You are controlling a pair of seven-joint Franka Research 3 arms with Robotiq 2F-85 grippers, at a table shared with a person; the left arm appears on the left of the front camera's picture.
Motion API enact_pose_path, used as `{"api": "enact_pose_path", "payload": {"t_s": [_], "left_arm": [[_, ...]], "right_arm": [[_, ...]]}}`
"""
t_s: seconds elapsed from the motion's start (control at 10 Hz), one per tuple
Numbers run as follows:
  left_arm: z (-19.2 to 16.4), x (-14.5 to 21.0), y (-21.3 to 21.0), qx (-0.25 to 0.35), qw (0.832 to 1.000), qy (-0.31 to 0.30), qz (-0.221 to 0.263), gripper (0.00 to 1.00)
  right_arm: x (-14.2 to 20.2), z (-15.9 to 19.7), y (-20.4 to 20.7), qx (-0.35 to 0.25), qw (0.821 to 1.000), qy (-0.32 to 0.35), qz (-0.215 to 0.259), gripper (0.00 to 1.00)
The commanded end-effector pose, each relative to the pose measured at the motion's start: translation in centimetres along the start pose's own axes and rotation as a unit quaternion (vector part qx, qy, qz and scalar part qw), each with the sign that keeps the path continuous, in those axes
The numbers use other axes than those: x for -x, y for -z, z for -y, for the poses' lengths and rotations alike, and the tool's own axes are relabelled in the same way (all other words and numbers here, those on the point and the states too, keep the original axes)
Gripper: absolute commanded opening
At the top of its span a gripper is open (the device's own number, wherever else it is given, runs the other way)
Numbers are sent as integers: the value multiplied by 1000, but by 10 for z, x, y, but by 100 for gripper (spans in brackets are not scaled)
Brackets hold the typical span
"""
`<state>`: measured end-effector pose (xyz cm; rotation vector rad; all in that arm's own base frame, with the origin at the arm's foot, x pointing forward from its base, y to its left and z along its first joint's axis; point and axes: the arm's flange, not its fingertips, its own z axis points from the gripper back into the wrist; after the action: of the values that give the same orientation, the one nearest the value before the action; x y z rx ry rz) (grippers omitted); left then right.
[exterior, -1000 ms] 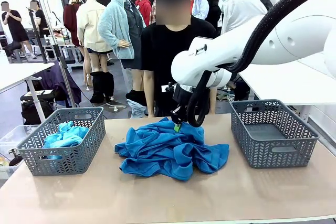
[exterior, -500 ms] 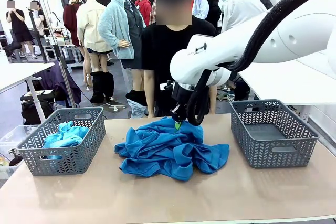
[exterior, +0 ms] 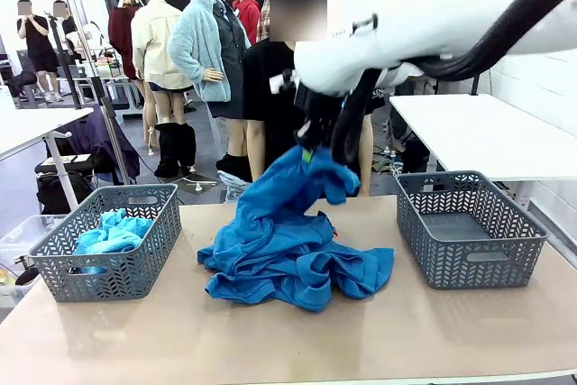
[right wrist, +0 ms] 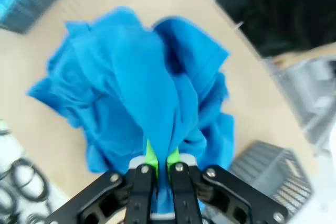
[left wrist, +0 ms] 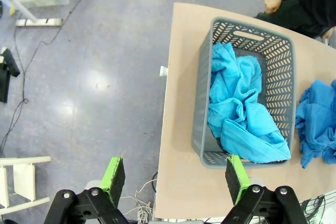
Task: Sort the tops and bottoms.
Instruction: Lift clothes from the center of the table with your right hand.
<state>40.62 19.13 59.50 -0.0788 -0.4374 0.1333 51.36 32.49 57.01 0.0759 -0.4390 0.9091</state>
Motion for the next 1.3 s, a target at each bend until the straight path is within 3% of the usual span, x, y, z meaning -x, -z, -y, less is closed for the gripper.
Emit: {"api": "enact_pose_path", "payload": {"t_s": [0.0,0.3,0.7,1.2], "left_arm": [[-1,1,-2,-5,1000,3,-5,100],[-1,1,-2,-5,1000,3,-5,100],[-1,1,-2,-5,1000,3,-5,100],[-1,1,-2,-5,1000,3,-5,100]], "right_arm": [[-19,-12,-48,42,999,-16,14,0],[-38,-36,-146,88,994,-28,65,0],[-48,-66,-237,144,986,-13,86,0],[-65,-77,-341,174,973,64,138,0]]}}
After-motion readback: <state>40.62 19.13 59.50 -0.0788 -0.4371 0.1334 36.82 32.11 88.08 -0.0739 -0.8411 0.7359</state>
